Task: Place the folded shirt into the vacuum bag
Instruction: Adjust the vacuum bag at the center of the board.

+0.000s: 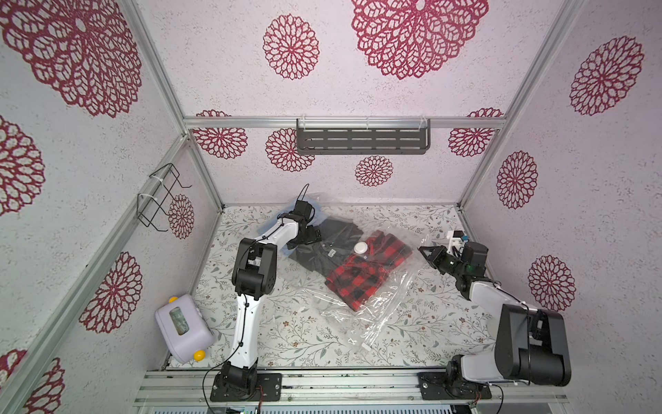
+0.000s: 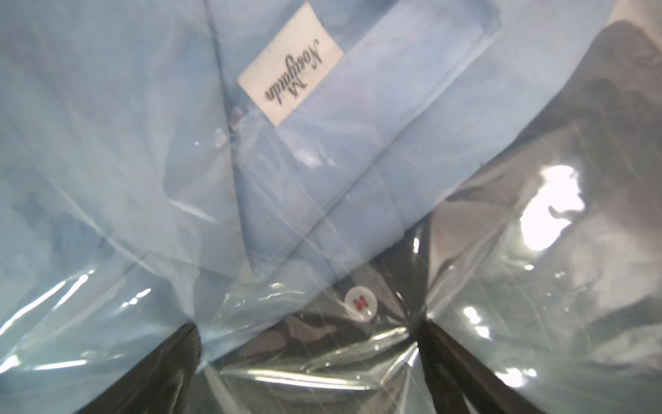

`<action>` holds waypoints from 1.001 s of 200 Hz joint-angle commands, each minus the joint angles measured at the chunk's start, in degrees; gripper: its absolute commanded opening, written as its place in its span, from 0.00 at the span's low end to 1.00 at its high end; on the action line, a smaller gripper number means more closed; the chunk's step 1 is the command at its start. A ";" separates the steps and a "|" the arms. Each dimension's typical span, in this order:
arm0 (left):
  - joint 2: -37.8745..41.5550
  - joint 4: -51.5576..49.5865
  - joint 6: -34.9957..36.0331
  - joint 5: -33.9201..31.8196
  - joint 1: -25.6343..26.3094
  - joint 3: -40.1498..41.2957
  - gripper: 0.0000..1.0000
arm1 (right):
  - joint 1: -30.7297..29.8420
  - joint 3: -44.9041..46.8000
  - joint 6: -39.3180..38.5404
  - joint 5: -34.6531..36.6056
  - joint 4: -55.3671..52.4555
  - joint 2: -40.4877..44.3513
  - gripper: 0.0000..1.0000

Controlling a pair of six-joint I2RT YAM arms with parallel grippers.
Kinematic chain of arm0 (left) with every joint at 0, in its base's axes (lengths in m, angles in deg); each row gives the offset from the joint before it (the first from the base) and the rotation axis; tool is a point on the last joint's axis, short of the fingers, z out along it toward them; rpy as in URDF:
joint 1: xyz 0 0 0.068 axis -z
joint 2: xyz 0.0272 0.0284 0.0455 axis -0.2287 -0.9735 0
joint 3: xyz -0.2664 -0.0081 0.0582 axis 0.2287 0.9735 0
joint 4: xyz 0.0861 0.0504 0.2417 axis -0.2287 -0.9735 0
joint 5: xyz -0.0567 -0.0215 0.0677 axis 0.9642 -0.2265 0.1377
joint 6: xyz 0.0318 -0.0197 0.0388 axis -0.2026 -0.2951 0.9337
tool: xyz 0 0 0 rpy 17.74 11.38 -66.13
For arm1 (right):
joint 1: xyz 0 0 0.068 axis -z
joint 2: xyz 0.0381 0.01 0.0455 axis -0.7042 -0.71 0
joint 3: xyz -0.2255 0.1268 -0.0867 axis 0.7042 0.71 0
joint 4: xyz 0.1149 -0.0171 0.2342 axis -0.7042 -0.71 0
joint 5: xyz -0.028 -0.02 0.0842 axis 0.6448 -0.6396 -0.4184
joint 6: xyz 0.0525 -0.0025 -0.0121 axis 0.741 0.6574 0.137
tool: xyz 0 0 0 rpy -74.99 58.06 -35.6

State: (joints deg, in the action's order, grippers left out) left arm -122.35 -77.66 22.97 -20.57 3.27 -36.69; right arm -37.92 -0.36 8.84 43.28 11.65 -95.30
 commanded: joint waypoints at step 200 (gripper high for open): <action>3.53 -3.01 -1.66 -0.03 -5.23 9.29 0.97 | -9.07 18.75 0.28 4.95 -24.22 31.91 0.00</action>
State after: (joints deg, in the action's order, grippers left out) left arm -112.56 -77.18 20.85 -24.90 -4.62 -20.47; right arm -44.30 19.16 7.73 50.67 -7.78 -67.17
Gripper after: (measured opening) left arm 0.974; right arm 0.047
